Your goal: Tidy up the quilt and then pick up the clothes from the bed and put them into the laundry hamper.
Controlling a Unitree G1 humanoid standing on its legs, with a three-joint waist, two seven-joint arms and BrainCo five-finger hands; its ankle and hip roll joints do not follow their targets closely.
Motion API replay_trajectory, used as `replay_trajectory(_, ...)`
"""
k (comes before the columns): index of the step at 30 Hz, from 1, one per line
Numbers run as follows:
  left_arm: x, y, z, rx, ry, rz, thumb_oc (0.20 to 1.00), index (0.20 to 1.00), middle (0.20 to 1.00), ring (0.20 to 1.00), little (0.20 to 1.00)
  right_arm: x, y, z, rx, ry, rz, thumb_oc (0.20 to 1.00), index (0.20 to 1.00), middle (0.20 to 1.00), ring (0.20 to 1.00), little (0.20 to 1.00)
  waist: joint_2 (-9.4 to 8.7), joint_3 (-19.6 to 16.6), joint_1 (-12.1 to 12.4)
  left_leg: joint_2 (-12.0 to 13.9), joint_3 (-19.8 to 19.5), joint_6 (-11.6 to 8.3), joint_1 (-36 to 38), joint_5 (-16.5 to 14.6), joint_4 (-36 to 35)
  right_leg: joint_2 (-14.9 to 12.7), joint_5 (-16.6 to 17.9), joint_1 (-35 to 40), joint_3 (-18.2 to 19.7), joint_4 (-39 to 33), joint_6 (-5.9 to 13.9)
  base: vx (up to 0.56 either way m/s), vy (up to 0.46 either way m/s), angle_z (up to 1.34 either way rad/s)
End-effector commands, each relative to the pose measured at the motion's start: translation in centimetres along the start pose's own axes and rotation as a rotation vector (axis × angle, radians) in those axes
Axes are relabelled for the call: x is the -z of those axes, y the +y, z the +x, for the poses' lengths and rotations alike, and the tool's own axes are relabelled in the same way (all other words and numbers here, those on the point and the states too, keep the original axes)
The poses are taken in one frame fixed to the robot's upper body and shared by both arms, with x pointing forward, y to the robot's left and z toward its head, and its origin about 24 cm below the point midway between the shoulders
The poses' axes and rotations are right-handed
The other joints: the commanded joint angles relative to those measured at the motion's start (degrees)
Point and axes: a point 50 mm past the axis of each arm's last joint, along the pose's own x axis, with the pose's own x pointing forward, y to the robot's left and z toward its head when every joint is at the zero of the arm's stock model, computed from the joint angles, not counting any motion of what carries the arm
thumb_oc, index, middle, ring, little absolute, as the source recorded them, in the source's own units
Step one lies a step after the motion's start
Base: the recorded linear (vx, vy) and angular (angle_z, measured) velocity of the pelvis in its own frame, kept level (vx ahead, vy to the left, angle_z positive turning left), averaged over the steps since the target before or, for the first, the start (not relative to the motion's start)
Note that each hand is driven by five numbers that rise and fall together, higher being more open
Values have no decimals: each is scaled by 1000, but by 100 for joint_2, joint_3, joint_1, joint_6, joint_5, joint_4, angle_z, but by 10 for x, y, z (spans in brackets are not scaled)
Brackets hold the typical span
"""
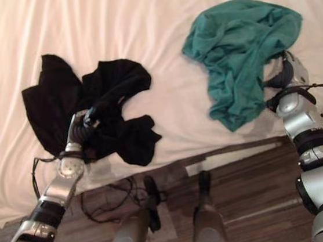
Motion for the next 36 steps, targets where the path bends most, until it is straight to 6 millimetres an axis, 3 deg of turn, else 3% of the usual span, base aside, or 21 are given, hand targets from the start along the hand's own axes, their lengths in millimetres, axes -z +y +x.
replay_trajectory(1, 67, 16, -60, -32, 308, -135, 200, 200, 200, 200, 200, 8, -8, 6, -22, 73, 38, 576, 576, 576, 576, 576, -89, 178, 262, 186, 49, -399, -226, 313, -37, -378, 206, -811, 286, 772, 288, 7, 31, 25)
replay_trajectory(2, 44, 28, -66, -36, 181, -300, 200, 200, 200, 200, 200, 43, 20, -13, -126, 188, 67, 200, 200, 200, 200, 200, -36, 141, 328, 132, -60, -373, -148, 268, -37, -415, 197, -598, 157, 699, 315, 20, 57, 33)
replay_trajectory(7, 8, 47, -70, -1, -10, -464, 200, 200, 200, 200, 200, 94, 77, -81, -292, 296, 217, 200, 200, 200, 200, 200, -214, -123, 364, 75, -182, -309, 152, 68, -37, -426, 207, -120, -40, 475, 361, 65, 44, 47)
replay_trajectory(8, 6, 48, -71, 9, -26, -487, 200, 200, 200, 200, 200, 100, 90, -100, -338, 301, 263, 200, 200, 200, 200, 200, -303, -206, 335, 66, -202, -293, 242, -1, -37, -432, 206, 0, -89, 430, 376, 140, 67, 44)
replay_trajectory(9, 7, 47, -74, 23, -21, -491, 200, 200, 200, 200, 200, 106, 114, -135, -431, 323, 347, 200, 200, 200, 200, 200, -459, -333, 273, 52, -216, -248, 439, -111, -37, -428, 202, 198, -106, 399, 399, 156, 65, 48)
replay_trajectory(11, 23, 38, -77, 18, 51, -512, 200, 200, 200, 200, 200, 105, 144, -187, -556, 361, 523, 200, 200, 200, 200, 200, -689, -518, 132, 39, -177, -204, 710, -239, -37, -416, 200, 425, -79, 382, 431, 130, 113, 26)
replay_trajectory(13, 33, 31, -78, 16, 98, -522, 200, 200, 200, 200, 200, 102, 158, -218, -629, 409, 676, 200, 200, 200, 200, 200, -824, -638, 14, 45, -104, -175, 875, -299, -37, -408, 255, 504, 11, 427, 448, 79, 119, -24)
replay_trajectory(14, 41, 24, -80, 26, 141, -522, 200, 200, 200, 200, 200, 103, 168, -247, -696, 473, 796, 200, 200, 200, 200, 200, -919, -773, -95, 49, -55, -165, 980, -336, -37, -400, 293, 571, 67, 432, 454, 60, 75, -29)
replay_trajectory(16, 41, 24, -80, 27, 142, -522, 200, 200, 200, 200, 200, 104, 168, -247, -696, 474, 796, 200, 200, 200, 200, 200, -921, -773, -89, 48, -52, -165, 988, -339, -37, -401, 293, 579, 70, 430, 456, 27, 47, -20)
replay_trajectory(17, 46, 10, -81, 43, 170, -566, 200, 200, 200, 200, 200, 101, 178, -275, -771, 538, 911, 200, 200, 200, 200, 200, -1003, -863, -202, 40, -11, -155, 1099, -369, -37, -400, 334, 636, 170, 494, 462, 37, 53, -19)
replay_trajectory(19, 48, 2, -80, 50, 181, -610, 200, 200, 200, 200, 200, 101, 185, -294, -825, 589, 978, 200, 200, 200, 200, 200, -1034, -932, -286, 37, -14, -144, 1168, -394, -37, -354, 329, 647, 330, 574, 468, 20, 39, -23)
replay_trajectory(20, 48, 2, -80, 50, 181, -610, 200, 200, 200, 200, 200, 101, 185, -294, -825, 589, 978, 200, 200, 200, 200, 200, -1034, -932, -285, 37, -14, -144, 1168, -394, -37, -354, 329, 647, 331, 575, 468, 6, 14, -26)
replay_trajectory(21, 46, -6, -77, 75, 180, -614, 200, 200, 200, 200, 200, 97, 188, -305, -845, 629, 1077, 200, 200, 200, 200, 200, -1047, -959, -498, 35, -90, -118, 1188, -396, -37, -57, 270, 515, 1087, 767, 442, 9, 7, -27)
replay_trajectory(22, 46, -6, -77, 75, 180, -614, 200, 200, 200, 200, 200, 97, 188, -305, -845, 629, 1077, 200, 200, 200, 200, 200, -1046, -974, -492, 38, -82, -120, 1170, -389, -37, -53, 279, 493, 1095, 766, 439, 20, 51, -31)
replay_trajectory(23, 49, -13, -80, 115, 200, -609, 200, 200, 200, 200, 200, 95, 190, -314, -868, 656, 1180, 200, 200, 200, 200, 200, -964, -1062, -601, 14, -201, -97, 1164, -375, -37, 305, -29, 505, 1821, 788, 384, 9, 43, -22)
replay_trajectory(27, 55, -23, -83, 133, 235, -626, 200, 200, 200, 200, 200, 85, 199, -307, -907, 631, 1181, 200, 200, 200, 200, 200, -902, -1127, -505, -13, -422, -86, 1155, -311, -37, 447, -192, 610, 1862, 766, 242, 14, -36, 9)
replay_trajectory(30, 61, -27, -87, 106, 266, -622, 200, 200, 200, 200, 200, 53, 215, -285, -987, 509, 1121, 200, 200, 200, 200, 200, -835, -1147, -222, -34, -663, -93, 1120, -244, -37, 467, -274, 764, 1600, 607, 146, -6, -98, 51)
replay_trajectory(31, 61, -27, -87, 106, 266, -622, 200, 200, 200, 200, 200, 53, 215, -285, -987, 509, 1121, 200, 200, 200, 200, 200, -835, -1145, -224, -35, -665, -93, 1121, -243, -37, 467, -274, 766, 1599, 606, 146, 7, -120, 64)
replay_trajectory(34, 80, -30, -93, 14, 362, -611, 200, 200, 200, 200, 200, -8, 228, -241, -1074, 247, 1005, 200, 200, 200, 200, 200, -717, -1093, 299, -108, -1208, -202, 927, -64, -37, 456, -302, 989, 1098, 245, 38, -55, -193, 79)
replay_trajectory(35, 80, -30, -93, 14, 362, -611, 200, 200, 200, 200, 200, -8, 228, -241, -1074, 247, 1005, 200, 200, 200, 200, 200, -716, -1103, 297, -106, -1211, -203, 912, -59, -37, 458, -296, 976, 1096, 242, 37, -131, -172, 101)
replay_trajectory(36, 91, -26, -100, -45, 414, -600, 200, 200, 200, 200, 200, -27, 224, -220, -1051, 160, 981, 200, 200, 200, 200, 200, -643, -1089, 504, -140, -1374, -332, 738, 51, -37, 436, -233, 1042, 840, -26, 22, -118, -141, 83)
